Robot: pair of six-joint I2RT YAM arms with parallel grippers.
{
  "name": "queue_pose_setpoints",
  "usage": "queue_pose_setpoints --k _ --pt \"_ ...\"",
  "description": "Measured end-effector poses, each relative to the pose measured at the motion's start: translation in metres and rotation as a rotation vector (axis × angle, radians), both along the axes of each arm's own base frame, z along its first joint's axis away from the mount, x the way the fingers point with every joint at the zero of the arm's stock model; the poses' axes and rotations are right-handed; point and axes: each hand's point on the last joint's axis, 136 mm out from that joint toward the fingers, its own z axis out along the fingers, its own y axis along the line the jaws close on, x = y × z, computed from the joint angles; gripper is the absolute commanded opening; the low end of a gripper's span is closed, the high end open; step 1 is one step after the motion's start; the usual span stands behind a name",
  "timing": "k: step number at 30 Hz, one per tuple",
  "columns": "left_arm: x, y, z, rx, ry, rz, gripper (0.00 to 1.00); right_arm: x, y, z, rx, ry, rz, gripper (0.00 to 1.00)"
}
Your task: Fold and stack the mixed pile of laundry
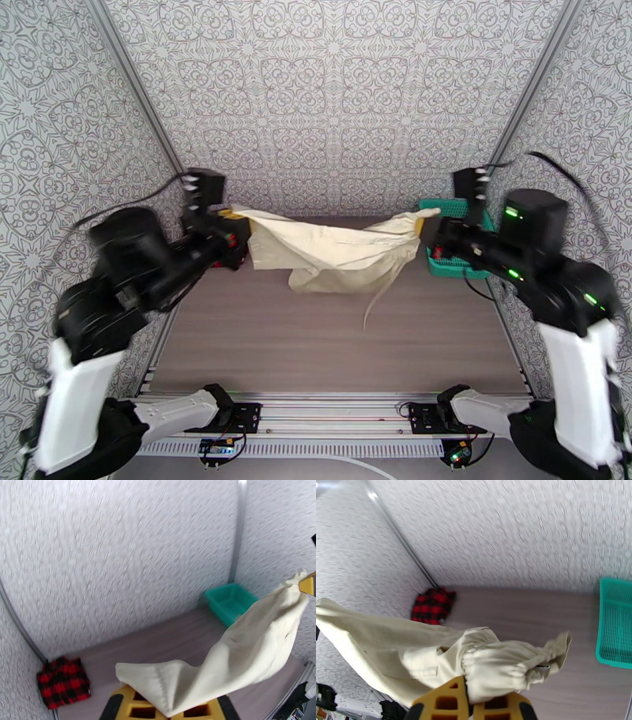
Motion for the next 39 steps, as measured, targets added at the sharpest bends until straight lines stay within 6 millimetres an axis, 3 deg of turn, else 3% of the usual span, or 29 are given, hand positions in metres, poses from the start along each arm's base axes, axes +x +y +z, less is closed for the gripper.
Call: queue_pose_setpoints --k 3,7,10,12,16,19,21,22,24,25,28,29,31,33,35,37,39 --pt "-0.024 0.003 0.016 -0.015 -0.048 -0.056 0.0 -0.034 -0.006 0.021 0.047 -0.071 0.039 0.0" --pt "-0.015 -0.003 0.017 0.029 -0.033 -0.028 0.0 -0.049 -0.013 0.027 0.064 -0.086 0.036 0.0" --pt "0.014 -0.007 0.019 0.064 -0.001 0.062 0.0 -0.036 -0.013 0.017 0.035 -0.033 0.004 0.0" --pt "0.049 0.001 0.015 0.069 0.045 0.151 0.0 -0.017 -0.008 0.009 0.011 0.011 -0.011 0.0" --pt "0.123 0.016 -0.024 0.089 0.182 0.252 0.0 0.043 0.012 -0.021 -0.047 0.117 -0.02 0.0" --pt "0.183 0.023 -0.069 0.083 0.32 0.259 0.0 0.108 0.022 -0.058 -0.06 0.217 -0.033 0.0" --pt "0.229 0.024 -0.109 0.07 0.417 0.244 0.0 0.156 0.028 -0.095 -0.059 0.296 -0.036 0.0" --pt "0.252 0.025 -0.131 0.064 0.465 0.239 0.0 0.183 0.031 -0.123 -0.061 0.354 -0.037 0.0" --pt "0.299 0.025 -0.186 0.05 0.567 0.226 0.02 0.224 0.037 -0.172 -0.063 0.442 -0.029 0.02" --pt "0.323 0.025 -0.219 0.044 0.619 0.22 0.07 0.248 0.04 -0.204 -0.065 0.495 -0.022 0.05" --pt "0.38 0.027 -0.324 0.025 0.764 0.226 0.45 0.304 0.044 -0.299 -0.076 0.619 -0.014 0.29" --pt "0.396 0.028 -0.364 0.017 0.81 0.233 0.49 0.322 0.044 -0.334 -0.081 0.655 -0.015 0.36" --pt "0.414 0.034 -0.428 -0.001 0.89 0.258 0.51 0.353 0.04 -0.4 -0.091 0.708 -0.027 0.47" --pt "0.424 0.039 -0.482 -0.016 0.961 0.281 0.57 0.371 0.033 -0.449 -0.104 0.742 -0.034 0.59" --pt "0.427 0.044 -0.513 -0.03 1.004 0.303 0.64 0.382 0.027 -0.479 -0.111 0.758 -0.033 0.65" --pt "0.427 0.048 -0.52 -0.039 1.019 0.316 0.66 0.389 0.021 -0.465 -0.112 0.724 -0.032 0.68" --pt "0.429 0.049 -0.505 -0.043 0.989 0.322 0.67 0.395 0.016 -0.443 -0.122 0.669 -0.04 0.69"
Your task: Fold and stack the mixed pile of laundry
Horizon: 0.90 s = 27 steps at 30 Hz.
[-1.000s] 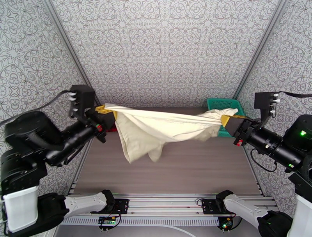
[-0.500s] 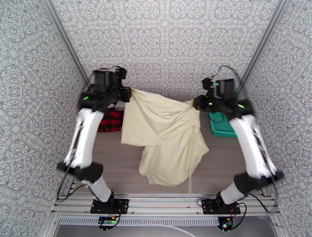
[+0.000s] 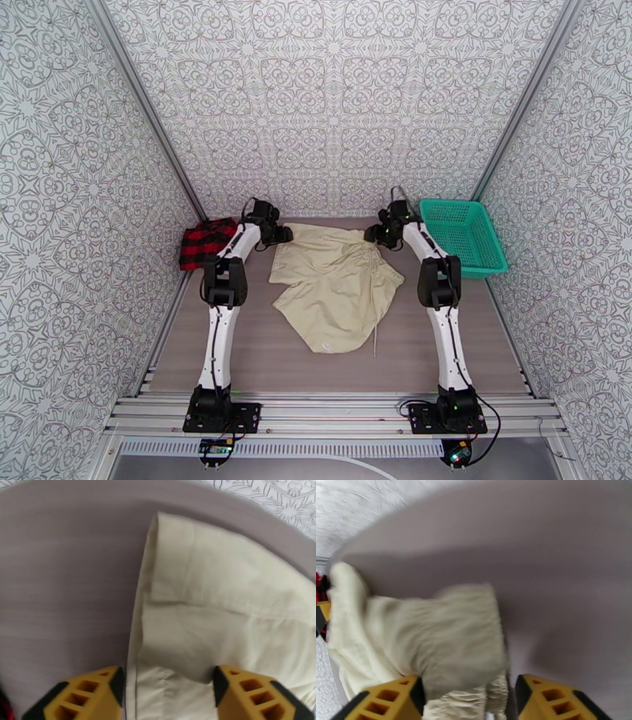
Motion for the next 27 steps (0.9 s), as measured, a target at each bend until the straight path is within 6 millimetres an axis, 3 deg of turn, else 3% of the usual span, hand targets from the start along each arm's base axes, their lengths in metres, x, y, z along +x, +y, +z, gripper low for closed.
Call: queue_pose_setpoints --k 2,4,8,11,14,16,20,24,27 --pt "-0.007 0.0 0.024 0.009 -0.031 0.003 0.67 -0.005 -0.004 0.021 -0.018 -0.034 0.0 0.7" --pt "-0.028 0.0 0.049 0.025 -0.046 0.007 0.68 -0.024 -0.01 0.04 -0.04 -0.041 -0.002 0.69" --pt "-0.097 -0.017 0.111 0.024 -0.109 -0.002 0.68 -0.072 -0.022 0.068 -0.075 -0.055 -0.022 0.67" --pt "-0.147 -0.05 0.136 -0.006 -0.157 -0.053 0.68 -0.109 -0.03 0.072 -0.101 -0.049 -0.036 0.67" --pt "-0.197 -0.083 0.122 -0.029 -0.12 -0.112 0.71 -0.141 -0.04 0.051 -0.141 0.006 -0.046 0.68" --pt "-0.234 -0.099 0.095 -0.037 -0.048 -0.139 0.79 -0.158 -0.046 0.026 -0.156 0.064 -0.049 0.68" --pt "-0.297 -0.111 0.041 -0.034 0.105 -0.16 0.76 -0.19 -0.06 -0.018 -0.18 0.184 -0.065 0.66" --pt "-0.326 -0.12 0.014 -0.036 0.176 -0.17 0.66 -0.196 -0.067 -0.037 -0.187 0.228 -0.089 0.48" --pt "-0.319 -0.12 0.006 -0.041 0.175 -0.15 0.62 -0.198 -0.068 -0.045 -0.182 0.243 -0.111 0.4"
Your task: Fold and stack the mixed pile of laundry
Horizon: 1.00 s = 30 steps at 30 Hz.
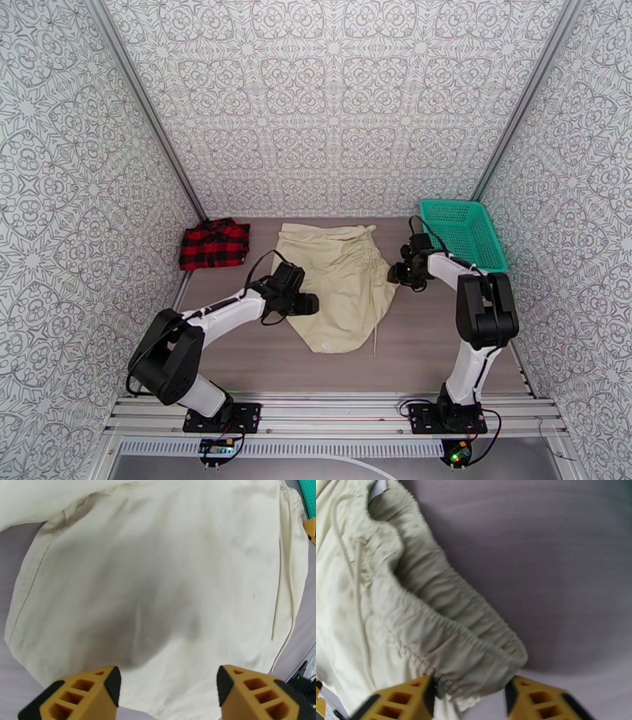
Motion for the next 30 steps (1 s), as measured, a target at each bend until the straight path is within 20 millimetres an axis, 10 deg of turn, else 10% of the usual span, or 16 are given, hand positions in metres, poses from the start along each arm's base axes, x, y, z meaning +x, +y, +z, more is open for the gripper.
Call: queue_pose_setpoints --k 11,19,25,30 --pt "0.037 0.038 -0.029 0.019 0.032 0.088 0.59 -0.083 -0.006 -0.001 0.03 0.061 -0.092 0.22" --pt "0.036 0.055 -0.003 0.049 0.003 0.056 0.69 -0.149 -0.002 0.018 0.059 0.076 -0.125 0.47" --pt "0.009 0.07 0.049 0.04 -0.086 0.077 0.71 -0.127 0.001 0.082 0.065 -0.075 -0.092 0.48" --pt "-0.035 0.074 0.021 0.048 0.018 0.097 0.74 -0.07 0.017 0.115 0.058 -0.172 -0.028 0.44"
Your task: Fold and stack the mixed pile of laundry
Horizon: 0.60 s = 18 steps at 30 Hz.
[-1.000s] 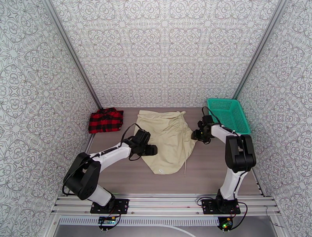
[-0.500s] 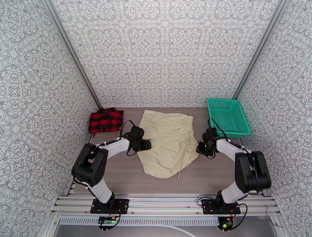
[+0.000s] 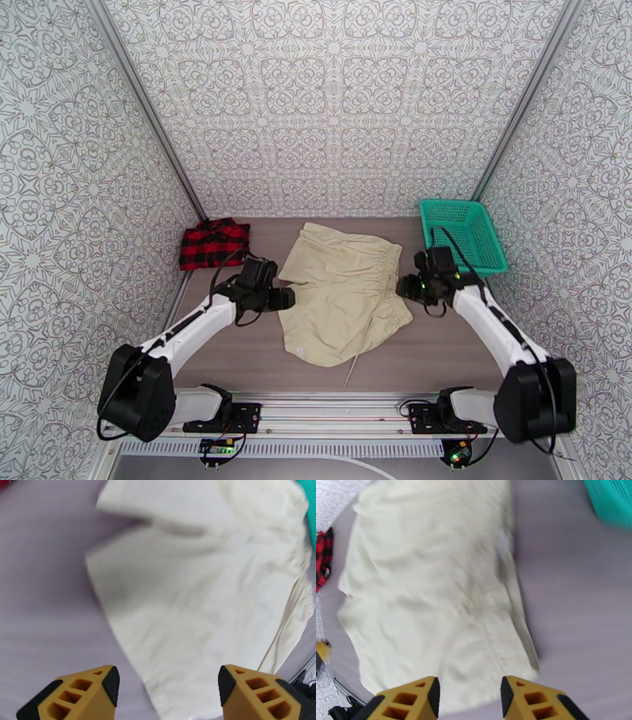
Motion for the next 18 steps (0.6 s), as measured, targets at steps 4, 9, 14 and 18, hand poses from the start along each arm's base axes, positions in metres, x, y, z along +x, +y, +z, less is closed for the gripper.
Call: queue_pose_setpoints --k 4,9,14,18 --pt "-0.041 0.006 -0.032 0.011 0.116 0.027 0.76 0.061 0.007 -0.014 -0.038 -0.008 0.021 0.39" --pt "-0.06 -0.007 -0.041 -0.076 0.125 0.051 0.77 0.143 0.014 -0.054 -0.087 -0.005 0.04 0.31" --pt "-0.061 -0.027 -0.054 -0.177 0.113 0.076 0.7 0.203 0.02 -0.089 -0.105 -0.012 0.048 0.26" --pt "-0.046 -0.045 -0.057 -0.222 0.103 0.08 0.43 0.226 0.018 -0.111 -0.104 0.003 0.041 0.26"
